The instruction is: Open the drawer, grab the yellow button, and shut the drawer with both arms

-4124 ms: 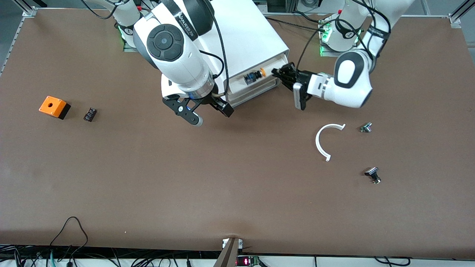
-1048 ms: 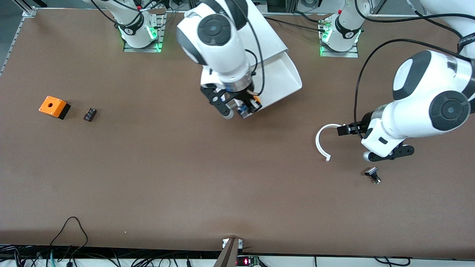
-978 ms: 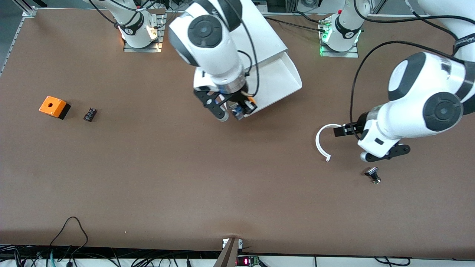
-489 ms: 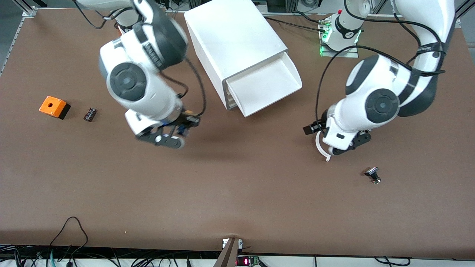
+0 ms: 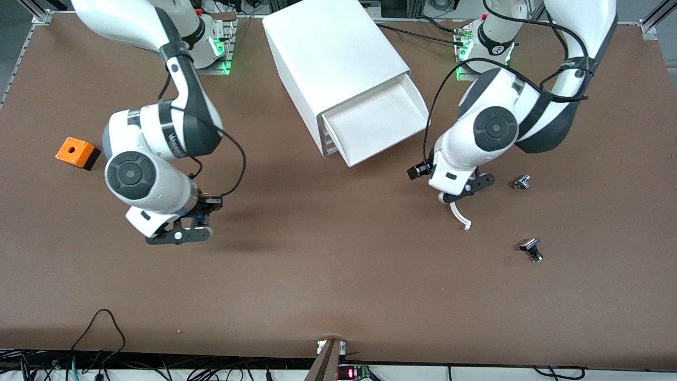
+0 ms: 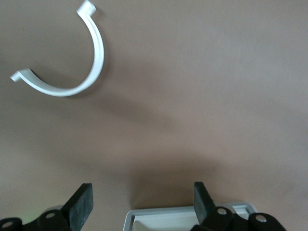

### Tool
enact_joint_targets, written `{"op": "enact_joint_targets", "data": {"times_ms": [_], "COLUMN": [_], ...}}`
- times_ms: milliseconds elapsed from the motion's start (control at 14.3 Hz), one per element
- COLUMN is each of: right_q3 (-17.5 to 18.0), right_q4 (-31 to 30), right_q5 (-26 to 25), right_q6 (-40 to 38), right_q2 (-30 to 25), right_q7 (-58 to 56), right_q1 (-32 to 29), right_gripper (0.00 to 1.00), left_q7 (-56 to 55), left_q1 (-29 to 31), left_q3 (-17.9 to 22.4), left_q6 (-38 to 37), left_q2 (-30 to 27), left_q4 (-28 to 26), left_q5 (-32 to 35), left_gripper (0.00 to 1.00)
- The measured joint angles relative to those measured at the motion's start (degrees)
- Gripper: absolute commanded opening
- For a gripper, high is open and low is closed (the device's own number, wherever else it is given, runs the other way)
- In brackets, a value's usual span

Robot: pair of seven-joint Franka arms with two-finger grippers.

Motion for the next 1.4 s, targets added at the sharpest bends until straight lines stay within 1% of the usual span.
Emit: {"op": "enact_joint_targets", "data": {"times_ms": [210, 280, 419, 489, 629, 769, 909, 978, 1048, 1118, 1188, 1258, 1328, 1398], "right_q3": [-5.61, -7.38, -10.42, -11.16, -11.53, -11.54, -11.54, -11.53, -11.52, -11.5, -11.4, -11.23, -11.04, -10.83], "right_q4": [-19.08, -24.22, -31.82, -34.43, -37.7, -39.4, -39.99, -40.05, -40.05, -40.05, -40.04, -40.04, -40.01, -39.91], "right_q5": [0.01, 0.02, 0.53, 1.45, 4.56, 7.59, 9.47, 9.99, 10.16, 10.36, 10.78, 11.1, 11.2, 11.29], "right_q6": [18.19, 22.39, 28.14, 29.6, 30.45, 30.65, 31.1, 31.93, 32.75, 33.46, 34.2, 34.91, 35.43, 35.7], "right_q2": [-5.77, -7.31, -9.36, -9.91, -10.24, -9.99, -8.88, -8.08, -7.23, -6.52, -5.93, -5.6, -5.45, -5.43], "right_q7": [-10.19, -13.0, -17.33, -18.74, -21.24, -23.48, -24.6, -24.93, -25.12, -25.13, -25.19, -25.24, -25.25, -25.25], "right_q1": [-0.15, -0.15, -0.37, -0.9, -2.46, -3.91, -4.89, -5.13, -5.25, -5.27, -5.27, -5.27, -5.25, -5.23], "right_gripper": [0.0, 0.0, 0.0, 0.0, 0.0, 0.0, 0.0, 0.03, 0.07, 0.23, 0.34, 0.49, 0.55, 0.66], "left_q7": [-4.63, -5.78, -6.16, -6.17, -6.2, -6.78, -6.94, -7.15, -7.53, -7.75, -7.78, -7.78, -7.78, -7.78], "left_q1": [-0.28, -0.39, -0.43, -0.4, -0.31, -0.33, -0.3, -0.3, -0.31, -0.3, -0.3, -0.29, -0.28, -0.28], "left_q3": [-5.43, -6.69, -8.43, -9.18, -11.0, -13.15, -14.49, -15.09, -15.53, -15.74, -15.79, -15.79, -15.79, -15.81], "left_q6": [1.89, 2.32, 2.53, 2.53, 2.53, 2.53, 2.53, 2.53, 2.53, 2.53, 2.53, 2.53, 2.53, 2.53], "left_q2": [-0.61, -0.72, -0.93, -1.03, -1.22, -1.23, -1.24, -1.25, -1.26, -1.26, -1.26, -1.26, -1.26, -1.26], "left_q4": [-4.24, -4.91, -5.73, -6.12, -7.26, -8.51, -9.57, -9.91, -10.17, -10.32, -10.42, -10.53, -10.65, -10.71], "left_q5": [0.07, 0.08, 0.09, 0.09, 0.08, 0.08, 0.06, 0.05, 0.05, 0.05, 0.05, 0.05, 0.04, 0.04], "left_gripper": [0.92, 0.92, 0.92, 0.92, 0.95, 0.96, 0.98, 0.98, 0.98, 0.98, 0.98, 0.98, 0.98, 0.98]}}
